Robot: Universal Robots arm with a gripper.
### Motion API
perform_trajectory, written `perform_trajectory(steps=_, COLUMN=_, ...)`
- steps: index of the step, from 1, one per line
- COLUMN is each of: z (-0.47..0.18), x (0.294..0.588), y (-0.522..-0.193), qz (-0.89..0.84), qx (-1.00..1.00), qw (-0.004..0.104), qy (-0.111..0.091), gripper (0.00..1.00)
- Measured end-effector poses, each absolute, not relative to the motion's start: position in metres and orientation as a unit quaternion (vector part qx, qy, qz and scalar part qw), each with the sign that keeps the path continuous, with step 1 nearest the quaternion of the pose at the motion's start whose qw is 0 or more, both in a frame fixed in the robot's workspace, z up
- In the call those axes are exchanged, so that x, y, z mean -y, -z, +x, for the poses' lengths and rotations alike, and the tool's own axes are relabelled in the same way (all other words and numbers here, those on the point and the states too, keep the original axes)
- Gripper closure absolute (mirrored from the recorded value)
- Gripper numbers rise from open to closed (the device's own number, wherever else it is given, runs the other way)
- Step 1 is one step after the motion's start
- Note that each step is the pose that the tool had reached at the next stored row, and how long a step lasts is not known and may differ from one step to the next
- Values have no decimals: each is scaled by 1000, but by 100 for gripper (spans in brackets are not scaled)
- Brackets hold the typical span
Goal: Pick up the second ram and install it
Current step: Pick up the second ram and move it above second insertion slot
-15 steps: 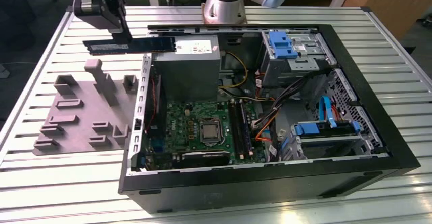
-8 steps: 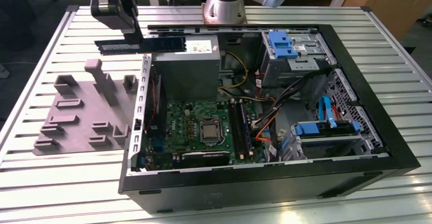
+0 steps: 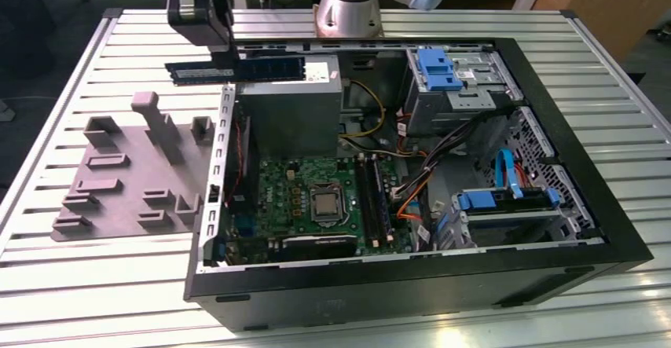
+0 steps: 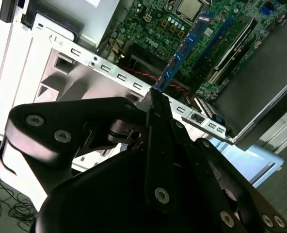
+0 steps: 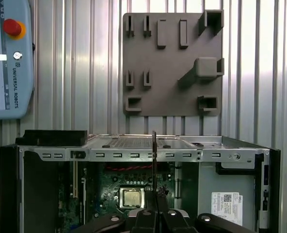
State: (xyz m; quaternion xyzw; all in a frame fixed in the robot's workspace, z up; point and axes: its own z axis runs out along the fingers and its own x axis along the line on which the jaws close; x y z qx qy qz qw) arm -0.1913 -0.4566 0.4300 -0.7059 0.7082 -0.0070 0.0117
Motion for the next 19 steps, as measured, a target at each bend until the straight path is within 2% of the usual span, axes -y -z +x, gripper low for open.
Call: perform_trajectory(steps=19, z=-152, x=457, y=-429, qz=-706, qx=-708, qw=12, qy=7, gripper=89)
